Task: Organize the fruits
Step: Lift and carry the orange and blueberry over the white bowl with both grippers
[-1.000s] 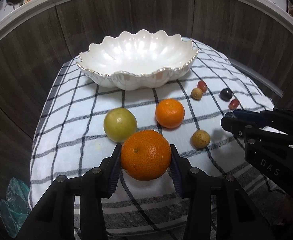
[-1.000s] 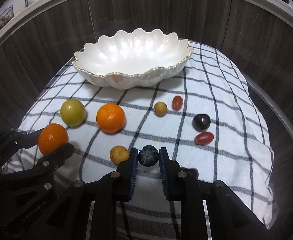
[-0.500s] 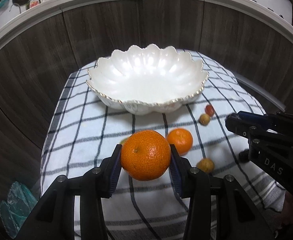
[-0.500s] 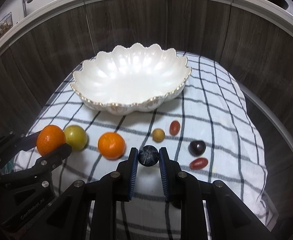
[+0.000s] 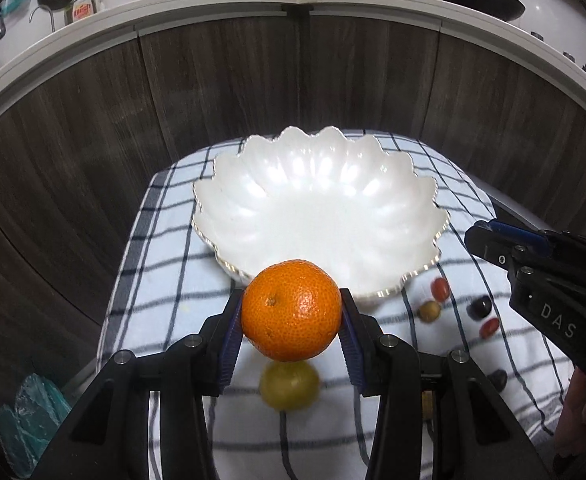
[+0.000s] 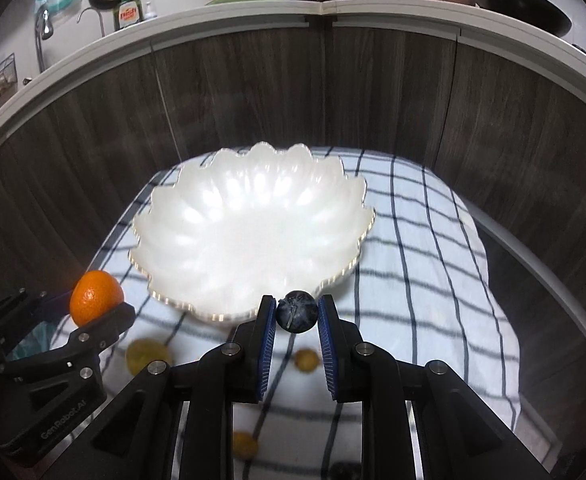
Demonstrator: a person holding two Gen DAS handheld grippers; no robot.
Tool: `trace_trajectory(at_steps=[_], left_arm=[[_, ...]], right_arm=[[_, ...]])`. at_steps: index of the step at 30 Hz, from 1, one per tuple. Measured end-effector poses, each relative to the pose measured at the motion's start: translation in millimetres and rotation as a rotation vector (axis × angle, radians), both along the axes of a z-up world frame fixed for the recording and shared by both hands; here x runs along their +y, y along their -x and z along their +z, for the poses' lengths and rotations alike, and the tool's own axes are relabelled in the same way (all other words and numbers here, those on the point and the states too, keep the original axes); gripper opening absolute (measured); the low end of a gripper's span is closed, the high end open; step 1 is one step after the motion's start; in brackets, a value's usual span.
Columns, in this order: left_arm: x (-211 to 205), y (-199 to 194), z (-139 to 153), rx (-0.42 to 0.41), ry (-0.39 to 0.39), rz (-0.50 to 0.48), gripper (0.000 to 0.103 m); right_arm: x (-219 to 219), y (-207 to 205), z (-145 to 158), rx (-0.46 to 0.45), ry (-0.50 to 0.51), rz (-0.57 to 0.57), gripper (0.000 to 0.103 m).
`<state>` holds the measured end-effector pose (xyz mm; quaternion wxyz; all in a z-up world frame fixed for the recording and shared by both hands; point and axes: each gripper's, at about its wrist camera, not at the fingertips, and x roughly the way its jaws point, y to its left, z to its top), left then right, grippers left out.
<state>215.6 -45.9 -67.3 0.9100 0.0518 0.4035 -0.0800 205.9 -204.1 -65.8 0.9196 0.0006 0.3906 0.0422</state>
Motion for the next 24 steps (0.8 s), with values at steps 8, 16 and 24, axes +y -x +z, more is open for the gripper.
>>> trace_trajectory(at_steps=[8,16,24], left_arm=[[7,-31,6,-0.014,0.000,0.030,0.044],[13,-63,8,0.012,0.011,0.049,0.044],[14,-87,1,0.040,0.007,0.050,0.044]], right_arm=[[-2,-33,5,-0.005,-0.012,-0.011,0.023],[-4,-60,6,0.009,-0.010,-0.033,0.023],[-4,-78,1,0.028,0.000,-0.047,0.023]])
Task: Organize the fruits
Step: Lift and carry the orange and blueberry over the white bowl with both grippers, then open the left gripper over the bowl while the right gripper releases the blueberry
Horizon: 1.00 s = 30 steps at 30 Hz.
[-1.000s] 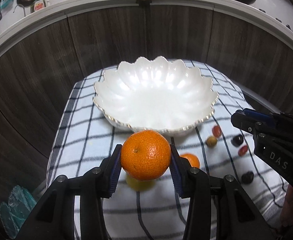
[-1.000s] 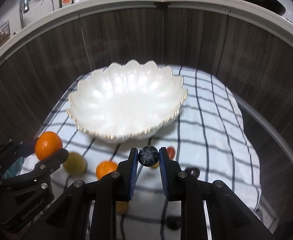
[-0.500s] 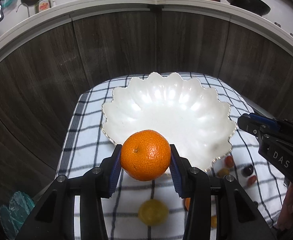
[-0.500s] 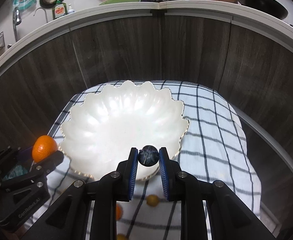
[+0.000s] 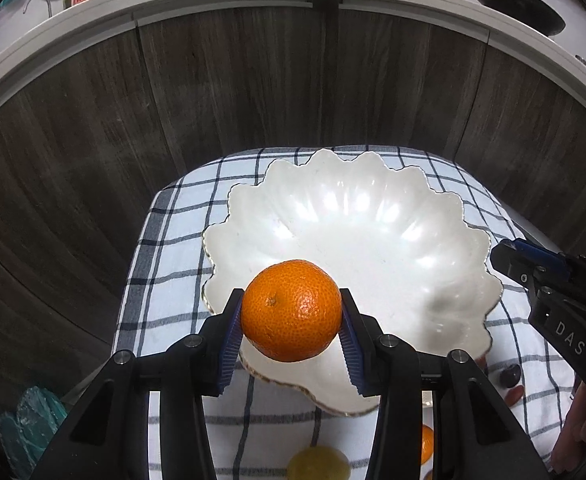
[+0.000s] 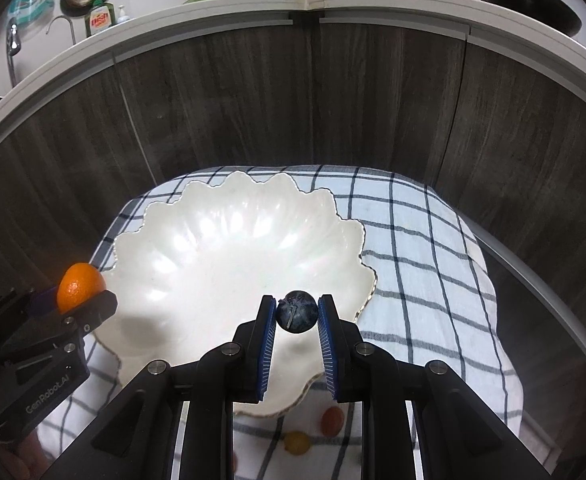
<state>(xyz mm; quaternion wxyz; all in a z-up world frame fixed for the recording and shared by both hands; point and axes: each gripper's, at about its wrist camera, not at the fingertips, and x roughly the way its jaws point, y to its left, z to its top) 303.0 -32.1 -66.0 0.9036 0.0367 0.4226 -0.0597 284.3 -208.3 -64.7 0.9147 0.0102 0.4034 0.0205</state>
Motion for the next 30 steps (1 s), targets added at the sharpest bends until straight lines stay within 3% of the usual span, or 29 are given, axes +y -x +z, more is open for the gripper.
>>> trace_trajectory(at_steps=[15,17,18,19,21,24,30], left_arm=[[-4,-20,-19,0.084,-0.014,-0.003,0.045],[-4,-20,-18,0.081,-0.016,-0.003,0.052],[-4,-20,-16,0.067,-0.021,0.001,0.064],[-4,-19,-13,0.056,-0.026,0.002,0.072],[-5,-18,-7,0.023,-0.042,0.006,0.073],[-5,-18,0,0.005,-0.057,0.008,0.080],[-1,-18,10,-0.022,-0.066,0.032,0.090]], right_arm=[[-2,-25,-22,0.066,0.011,-0.020,0.023],[-1,-25,-21,0.059,0.019,-0.020,0.023],[0,-25,-20,0.057,0.024,-0.018,0.024],[1,-25,-19,0.056,0.026,-0.014,0.026],[1,-26,-17,0.053,0.042,-0.023,0.052],[-1,-25,-11,0.022,0.064,-0.051,0.074],[-10,-27,1,-0.005,0.074,-0.094,0.075]])
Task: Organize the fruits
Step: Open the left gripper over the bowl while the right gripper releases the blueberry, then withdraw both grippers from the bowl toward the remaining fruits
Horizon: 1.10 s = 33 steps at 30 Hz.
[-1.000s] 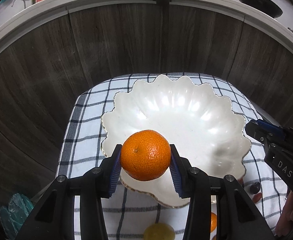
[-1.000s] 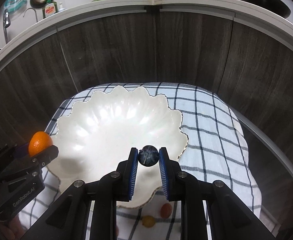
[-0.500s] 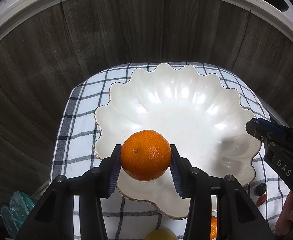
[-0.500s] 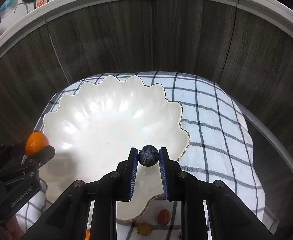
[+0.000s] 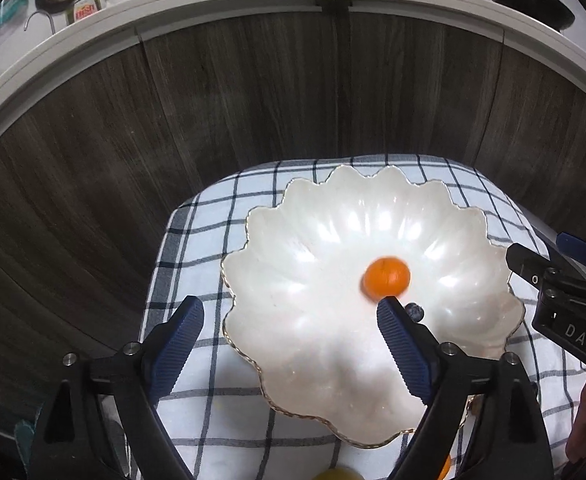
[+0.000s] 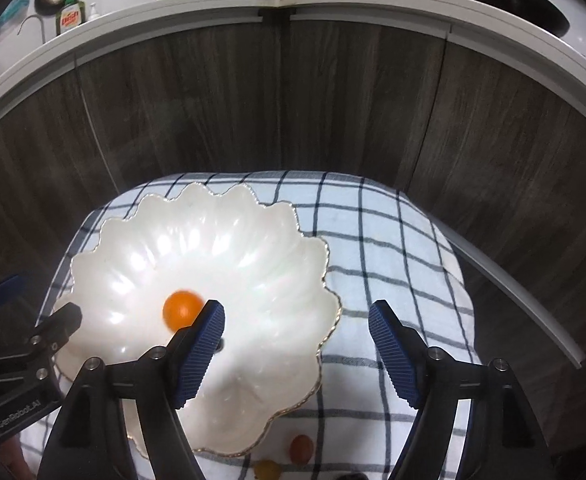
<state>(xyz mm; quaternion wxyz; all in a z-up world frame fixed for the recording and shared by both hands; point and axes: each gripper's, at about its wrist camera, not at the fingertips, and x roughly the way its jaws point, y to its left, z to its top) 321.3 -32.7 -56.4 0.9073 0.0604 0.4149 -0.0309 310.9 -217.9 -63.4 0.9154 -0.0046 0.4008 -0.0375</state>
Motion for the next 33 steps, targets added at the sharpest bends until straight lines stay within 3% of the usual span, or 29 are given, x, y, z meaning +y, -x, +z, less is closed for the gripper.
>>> trace_trajectory(at_steps=[14,33], left_arm=[[4,9,26,-0.054,0.023,0.011,0.092],[-15,47,31,-0.057,0.041,-0.012,0.092]], right_arm=[[1,13,30,-0.060,0.006,-0.004,0.075],[-16,51,35,-0.068,-0.007,-0.030,0.075]])
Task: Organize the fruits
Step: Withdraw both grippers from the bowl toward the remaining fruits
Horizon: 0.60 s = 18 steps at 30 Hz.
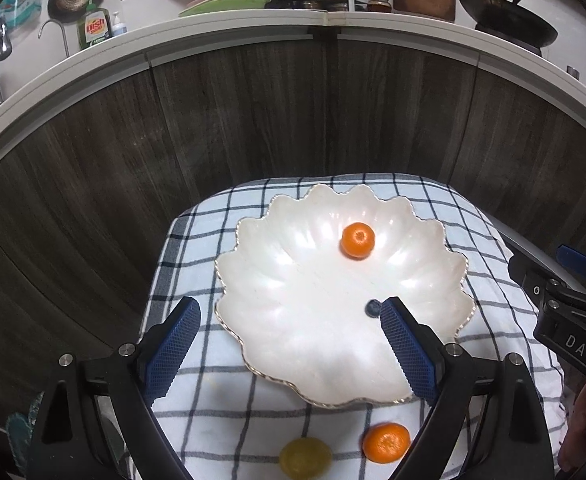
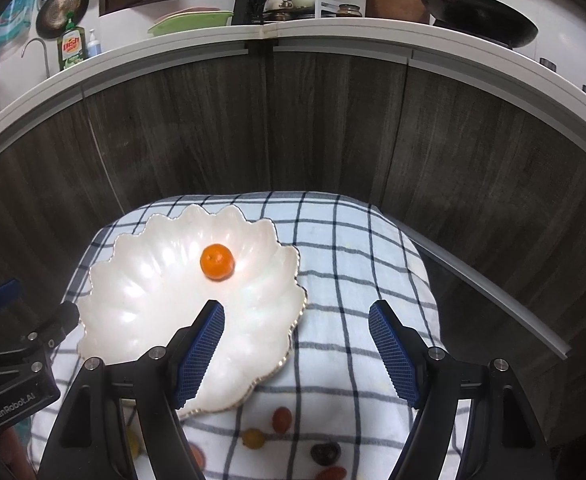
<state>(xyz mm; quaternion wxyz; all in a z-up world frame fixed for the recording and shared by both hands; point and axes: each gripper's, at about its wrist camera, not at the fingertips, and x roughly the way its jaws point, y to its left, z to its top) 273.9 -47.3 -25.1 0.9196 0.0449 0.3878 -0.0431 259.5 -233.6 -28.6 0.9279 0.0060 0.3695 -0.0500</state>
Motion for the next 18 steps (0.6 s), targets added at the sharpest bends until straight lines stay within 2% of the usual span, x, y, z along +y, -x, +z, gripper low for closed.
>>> trace_trajectory(at_steps=[18], left_arm=[[-24,48,-4,0.004,0.004,-0.057,0.092]], right_arm=[[-25,55,-9,0.000,-0.024,-0.035,0.075]])
